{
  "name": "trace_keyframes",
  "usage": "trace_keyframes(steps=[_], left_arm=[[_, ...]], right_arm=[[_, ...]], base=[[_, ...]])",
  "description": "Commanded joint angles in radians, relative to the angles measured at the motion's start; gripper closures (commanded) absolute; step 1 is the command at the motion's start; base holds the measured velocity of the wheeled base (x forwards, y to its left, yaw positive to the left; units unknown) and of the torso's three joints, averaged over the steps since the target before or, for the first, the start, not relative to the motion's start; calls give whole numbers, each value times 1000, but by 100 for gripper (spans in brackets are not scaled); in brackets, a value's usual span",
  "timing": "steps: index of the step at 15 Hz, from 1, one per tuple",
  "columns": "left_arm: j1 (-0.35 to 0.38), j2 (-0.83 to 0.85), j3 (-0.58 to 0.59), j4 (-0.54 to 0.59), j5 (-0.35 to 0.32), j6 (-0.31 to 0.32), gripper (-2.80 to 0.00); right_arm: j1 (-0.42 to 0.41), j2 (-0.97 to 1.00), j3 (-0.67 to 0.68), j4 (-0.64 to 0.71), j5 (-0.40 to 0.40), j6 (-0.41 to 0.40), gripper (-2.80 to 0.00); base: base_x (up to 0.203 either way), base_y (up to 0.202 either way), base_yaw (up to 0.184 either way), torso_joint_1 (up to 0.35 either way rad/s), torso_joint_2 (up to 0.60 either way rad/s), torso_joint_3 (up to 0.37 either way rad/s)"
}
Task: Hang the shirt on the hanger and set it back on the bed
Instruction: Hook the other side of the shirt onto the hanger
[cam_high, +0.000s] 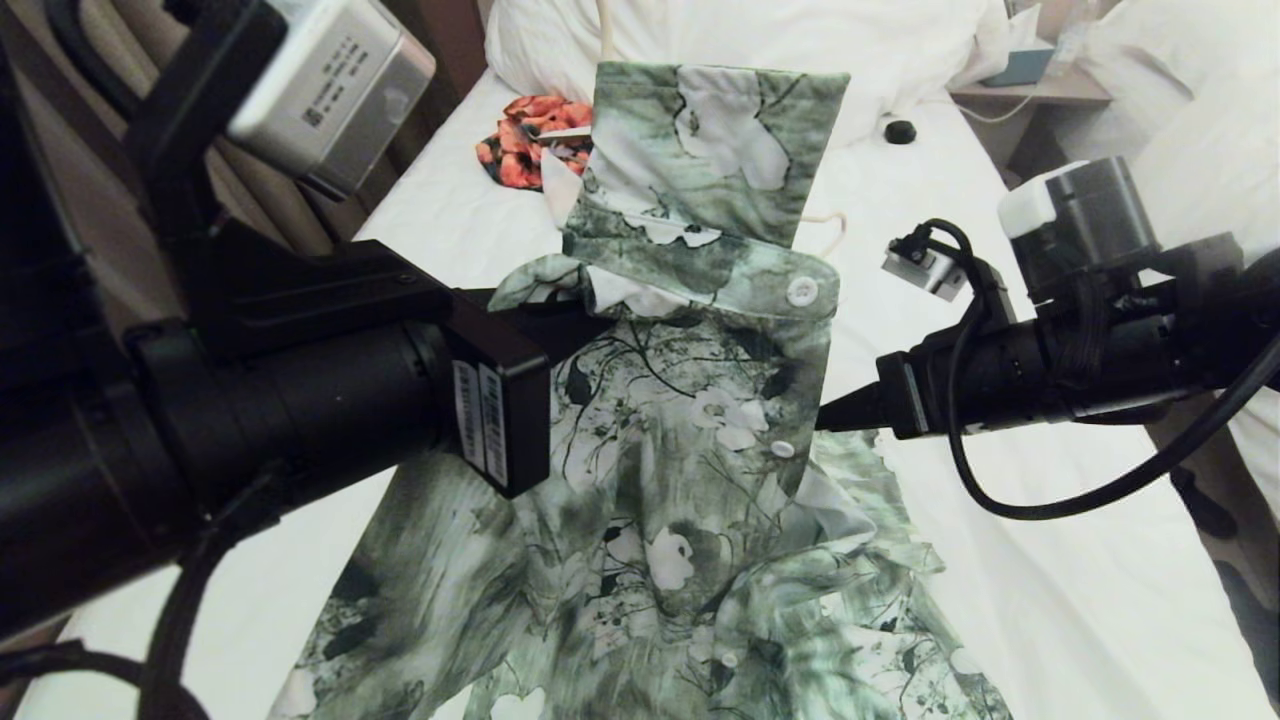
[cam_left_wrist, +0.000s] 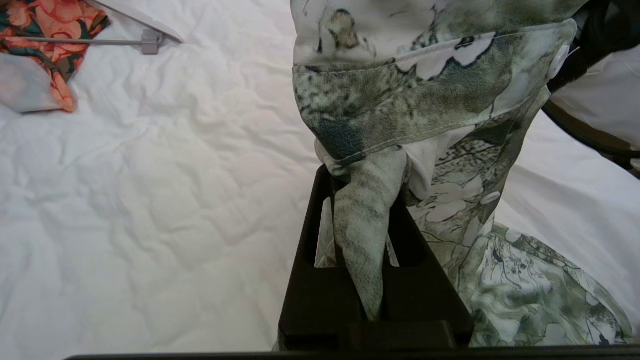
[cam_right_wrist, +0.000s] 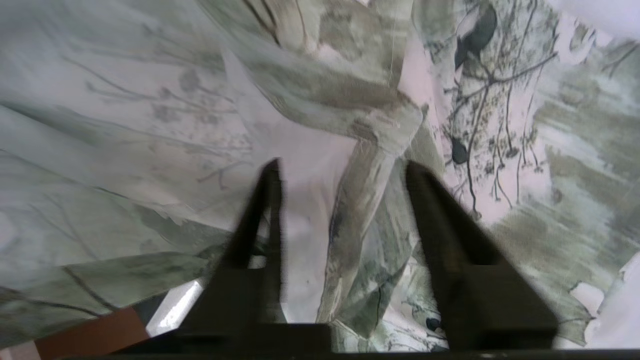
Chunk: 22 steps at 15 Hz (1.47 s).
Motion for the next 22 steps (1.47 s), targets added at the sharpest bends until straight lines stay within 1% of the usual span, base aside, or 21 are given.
trace_keyframes(steps=[1,2,4,5,8,9,10,16,17,19,22], left_arm=[[4,4,-1,-2,2,1,0],[4,4,-5,-2,2,1,0],[4,5,-6,-4,0,0,0],[4,7,-6,-4,-1,-2,0],[4,7,-12,-5,-2,-2,0],[4,7,-12,-4,-1,-2,0],[4,6,-12,-4,-1,-2,0],[15,3,-9,-4,1,-2,0],[29,6,-6,-4,-1,-2,0],[44,10,-3,-4,-4,-4,0],[45,12,22,-4,-3,-13,0]], right_arm=[[0,4,23,-16,6,0,-280],[2,12,46,-74,9,0,-280],[20,30,92,-235,8,4,-280],[33,43,99,-273,8,15,-280],[46,66,93,-302,3,30,-280],[48,69,93,-314,0,38,-120],[48,68,94,-314,0,40,0],[31,71,96,-317,-1,45,0],[17,67,93,-318,-1,56,0],[-16,64,79,-327,-2,112,0],[-62,63,70,-348,-22,123,0]], base=[[0,0,0,0,0,0],[0,0,0,0,0,0],[0,0,0,0,0,0],[0,0,0,0,0,0],[0,0,0,0,0,0],[0,0,0,0,0,0],[0,0,0,0,0,0],[0,0,0,0,0,0],[0,0,0,0,0,0],[0,0,0,0,0,0],[0,0,0,0,0,0]])
